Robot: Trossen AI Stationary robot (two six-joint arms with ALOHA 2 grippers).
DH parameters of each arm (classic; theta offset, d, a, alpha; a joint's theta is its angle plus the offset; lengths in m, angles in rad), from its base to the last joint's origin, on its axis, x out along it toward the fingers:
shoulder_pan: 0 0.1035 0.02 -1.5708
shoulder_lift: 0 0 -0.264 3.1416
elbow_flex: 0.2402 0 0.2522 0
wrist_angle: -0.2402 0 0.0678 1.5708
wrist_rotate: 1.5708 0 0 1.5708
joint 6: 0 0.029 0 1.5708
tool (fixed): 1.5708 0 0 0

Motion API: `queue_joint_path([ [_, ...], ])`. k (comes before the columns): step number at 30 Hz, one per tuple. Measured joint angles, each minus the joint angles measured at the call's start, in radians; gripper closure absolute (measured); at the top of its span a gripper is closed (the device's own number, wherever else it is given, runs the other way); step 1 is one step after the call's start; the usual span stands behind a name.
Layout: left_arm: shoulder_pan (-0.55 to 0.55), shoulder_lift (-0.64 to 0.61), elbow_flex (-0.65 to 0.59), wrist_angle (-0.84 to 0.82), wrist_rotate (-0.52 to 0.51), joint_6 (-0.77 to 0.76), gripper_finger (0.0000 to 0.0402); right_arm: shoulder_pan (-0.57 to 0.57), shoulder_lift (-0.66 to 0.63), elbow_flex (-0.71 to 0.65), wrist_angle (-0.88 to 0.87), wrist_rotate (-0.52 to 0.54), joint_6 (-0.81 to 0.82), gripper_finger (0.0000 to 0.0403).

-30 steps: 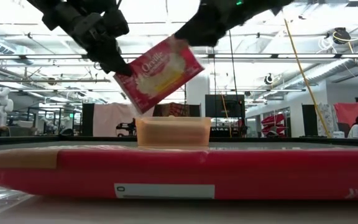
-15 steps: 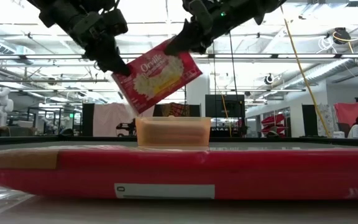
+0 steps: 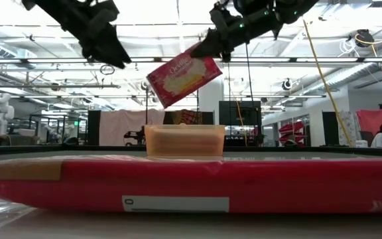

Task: Sort popcorn bags into baskets
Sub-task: Put the red popcorn bag into the orange bin

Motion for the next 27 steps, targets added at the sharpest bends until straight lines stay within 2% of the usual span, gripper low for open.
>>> queue_joint_path([
  [5,-0.029,-0.078,-0.041,0.036,-0.001,-0.023,0.0151,-0.107,0.02,0.0,0.14,-0.043,0.031,0.0399],
  [11,-0.062,-0.093,-0.155,0.233,-0.001,-0.019,0.0184,-0.213,0.093,0.0,0.335,-0.205,0.17,0.0395],
  [17,-0.078,-0.087,-0.244,0.448,-0.001,0.027,0.0203,-0.276,0.21,0.0,0.416,-0.212,0.254,0.0395],
  [27,-0.076,-0.088,-0.269,0.457,-0.002,0.025,0.0184,-0.343,0.383,-0.001,0.486,-0.231,0.395,0.0395],
])
